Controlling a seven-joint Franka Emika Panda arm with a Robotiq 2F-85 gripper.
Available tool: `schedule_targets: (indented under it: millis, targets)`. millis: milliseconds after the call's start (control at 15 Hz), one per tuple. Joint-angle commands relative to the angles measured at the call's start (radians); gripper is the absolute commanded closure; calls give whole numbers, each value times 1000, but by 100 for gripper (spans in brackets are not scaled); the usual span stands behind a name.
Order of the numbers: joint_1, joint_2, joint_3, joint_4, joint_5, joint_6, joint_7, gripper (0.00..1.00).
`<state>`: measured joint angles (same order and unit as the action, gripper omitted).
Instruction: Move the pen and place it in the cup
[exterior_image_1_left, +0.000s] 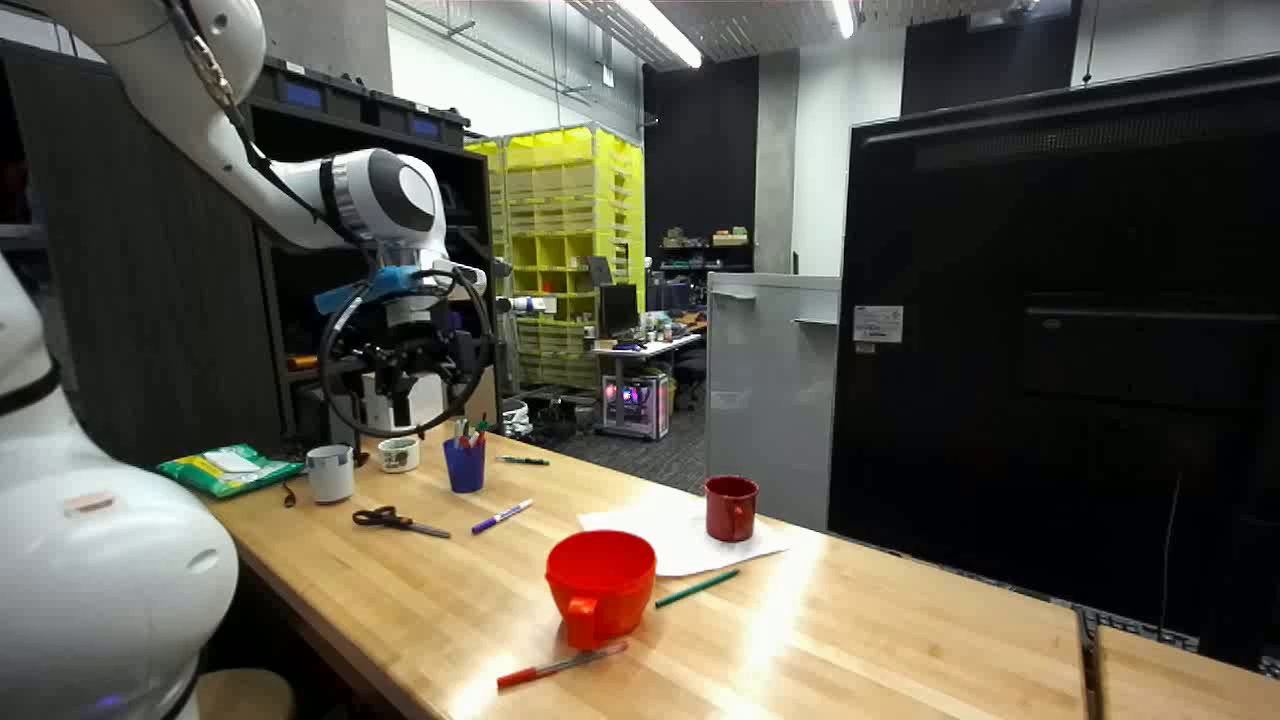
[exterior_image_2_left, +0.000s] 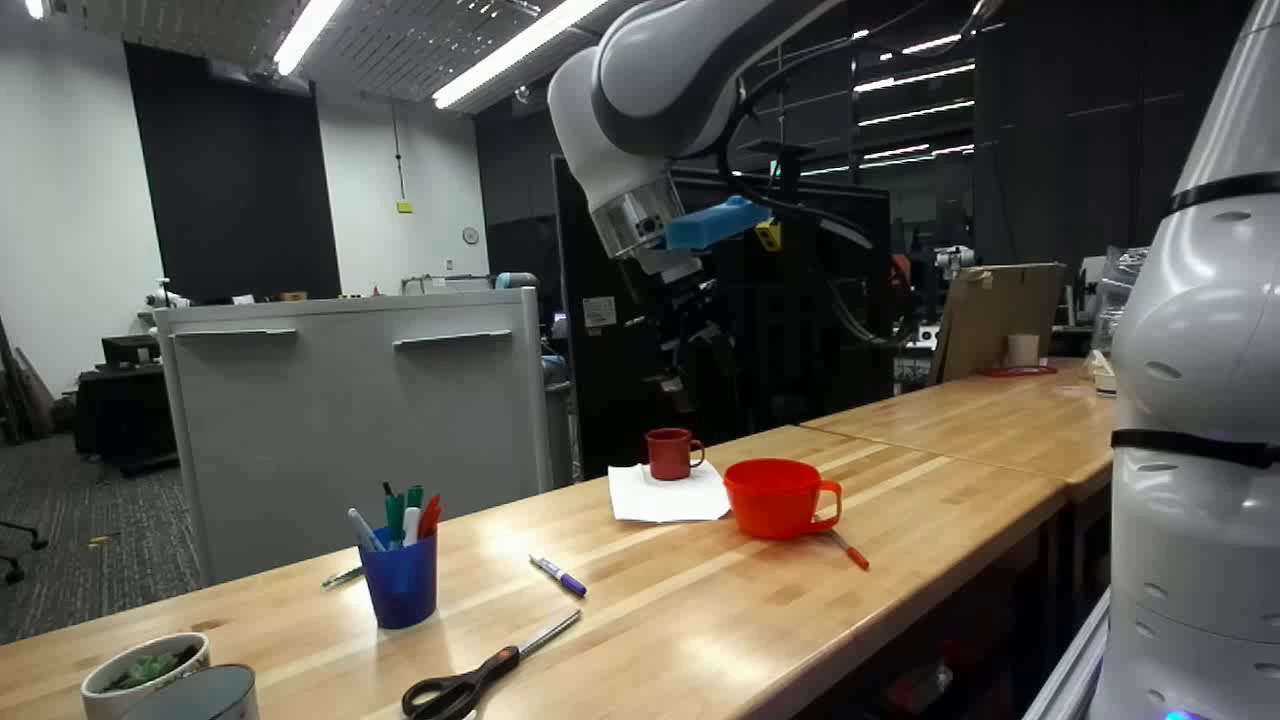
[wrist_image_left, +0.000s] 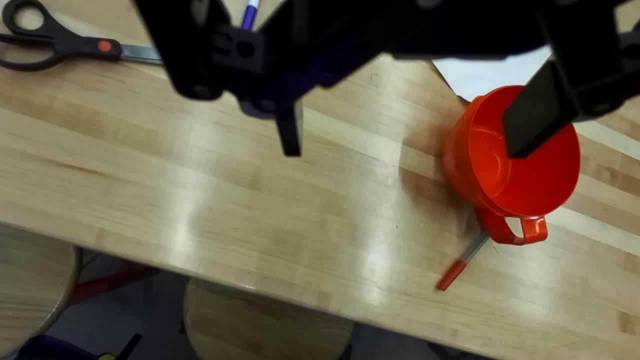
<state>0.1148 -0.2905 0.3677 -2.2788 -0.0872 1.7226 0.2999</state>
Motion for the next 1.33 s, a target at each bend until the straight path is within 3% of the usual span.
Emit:
schedule_targets:
  millis: [0, 867, 1067, 1267]
  targets:
    - [34, 4, -31, 2, -8, -2, 8, 0]
    - [34, 4, -31, 2, -8, -1, 8, 0]
    - [25, -18, -73, -33, 110, 34, 81, 0]
    - [-4, -58, -125, -99, 145, 87, 139, 0]
